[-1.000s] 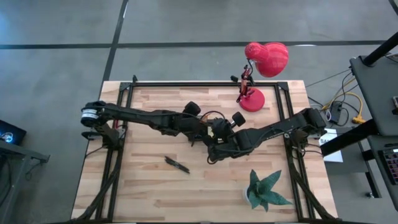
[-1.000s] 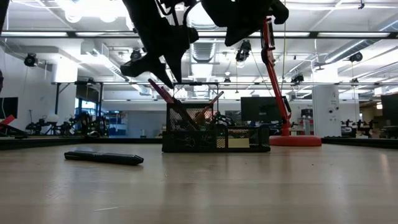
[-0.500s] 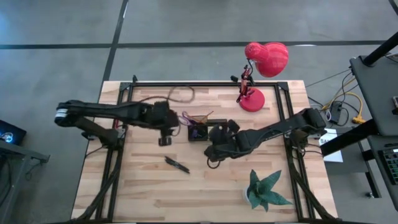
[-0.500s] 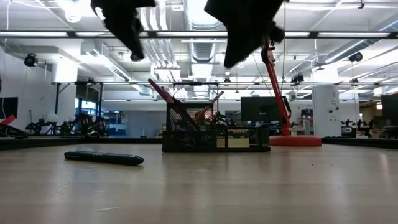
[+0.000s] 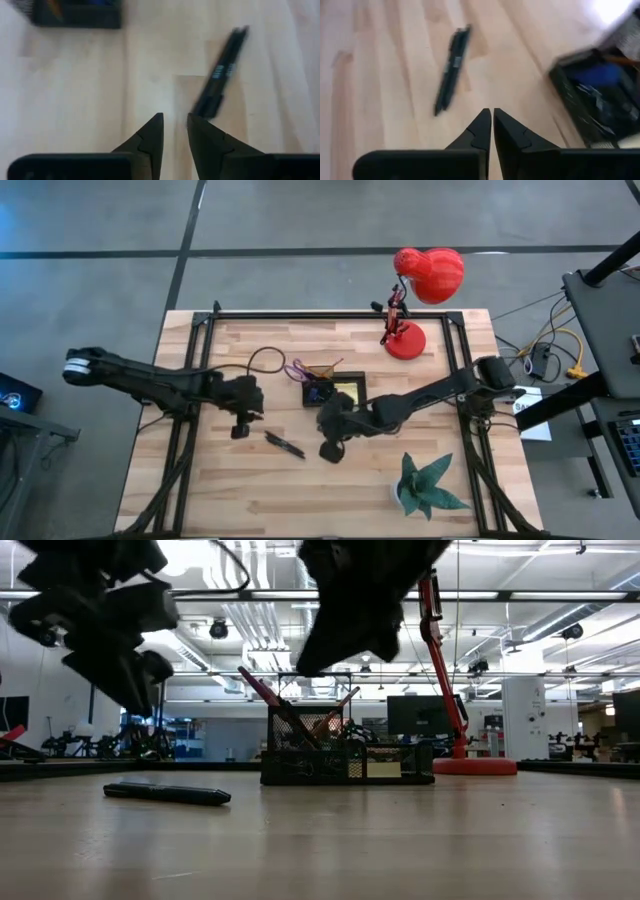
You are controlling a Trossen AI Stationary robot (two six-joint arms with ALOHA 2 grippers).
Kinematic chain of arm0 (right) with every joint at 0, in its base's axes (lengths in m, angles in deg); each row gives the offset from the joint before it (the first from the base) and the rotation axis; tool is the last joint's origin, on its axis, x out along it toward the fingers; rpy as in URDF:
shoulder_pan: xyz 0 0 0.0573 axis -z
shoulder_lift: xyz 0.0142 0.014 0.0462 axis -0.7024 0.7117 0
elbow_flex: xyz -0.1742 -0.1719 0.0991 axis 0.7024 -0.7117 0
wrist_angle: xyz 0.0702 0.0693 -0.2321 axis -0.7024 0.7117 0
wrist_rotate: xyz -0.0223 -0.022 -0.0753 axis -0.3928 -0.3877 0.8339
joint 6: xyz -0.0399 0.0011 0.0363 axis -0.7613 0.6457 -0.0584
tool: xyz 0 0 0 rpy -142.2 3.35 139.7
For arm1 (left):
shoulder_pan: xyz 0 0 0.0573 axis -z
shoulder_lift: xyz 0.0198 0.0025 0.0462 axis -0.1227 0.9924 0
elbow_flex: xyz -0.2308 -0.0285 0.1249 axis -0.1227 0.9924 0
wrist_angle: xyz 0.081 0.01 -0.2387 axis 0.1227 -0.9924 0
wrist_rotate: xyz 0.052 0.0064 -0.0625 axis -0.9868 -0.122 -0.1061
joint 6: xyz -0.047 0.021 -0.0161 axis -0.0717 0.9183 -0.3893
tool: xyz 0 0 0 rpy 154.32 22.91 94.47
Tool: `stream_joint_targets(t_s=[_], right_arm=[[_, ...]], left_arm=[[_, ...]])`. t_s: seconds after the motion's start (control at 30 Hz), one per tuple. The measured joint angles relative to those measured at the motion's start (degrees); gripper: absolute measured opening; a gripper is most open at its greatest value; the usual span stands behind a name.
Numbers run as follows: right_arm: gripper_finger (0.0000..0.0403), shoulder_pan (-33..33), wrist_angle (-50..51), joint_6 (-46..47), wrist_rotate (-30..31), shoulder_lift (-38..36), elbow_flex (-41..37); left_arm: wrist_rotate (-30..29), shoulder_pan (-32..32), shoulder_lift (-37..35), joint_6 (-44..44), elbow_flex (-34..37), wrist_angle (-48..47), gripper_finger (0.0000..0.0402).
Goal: Pick and place office supplies into organizer
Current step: Put the top black pen into the black desk organizer
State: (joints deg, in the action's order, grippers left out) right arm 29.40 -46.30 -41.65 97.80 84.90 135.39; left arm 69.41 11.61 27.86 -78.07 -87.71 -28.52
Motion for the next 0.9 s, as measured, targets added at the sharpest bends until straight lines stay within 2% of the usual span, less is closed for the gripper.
stream_joint_targets(t_s=[0.1, 0.3, 0.63, 0.9], right_arm=[[0.0013, -0.20, -0.20, -3.88, -2.40, 3.53, 3.60], [0.0013, 0.24, 0.71, -3.23, -2.53, 7.56, 7.22], [0.0013, 0.28, -2.13, 0.85, -9.67, 12.50, 8.16], [0.0013, -0.05, -2.55, 3.95, -10.08, 18.39, 13.08]], left_arm=[[0.55, 1.35, -1.43, -0.01, 3.03, 3.61, 0.0070], [3.44, 3.35, -0.76, 0.03, 4.07, 2.92, 0.0070], [4.42, 4.28, 7.26, 2.01, 5.44, 9.60, 0.0070], [5.24, 4.74, 10.89, 2.10, 6.51, 13.63, 0.0070]])
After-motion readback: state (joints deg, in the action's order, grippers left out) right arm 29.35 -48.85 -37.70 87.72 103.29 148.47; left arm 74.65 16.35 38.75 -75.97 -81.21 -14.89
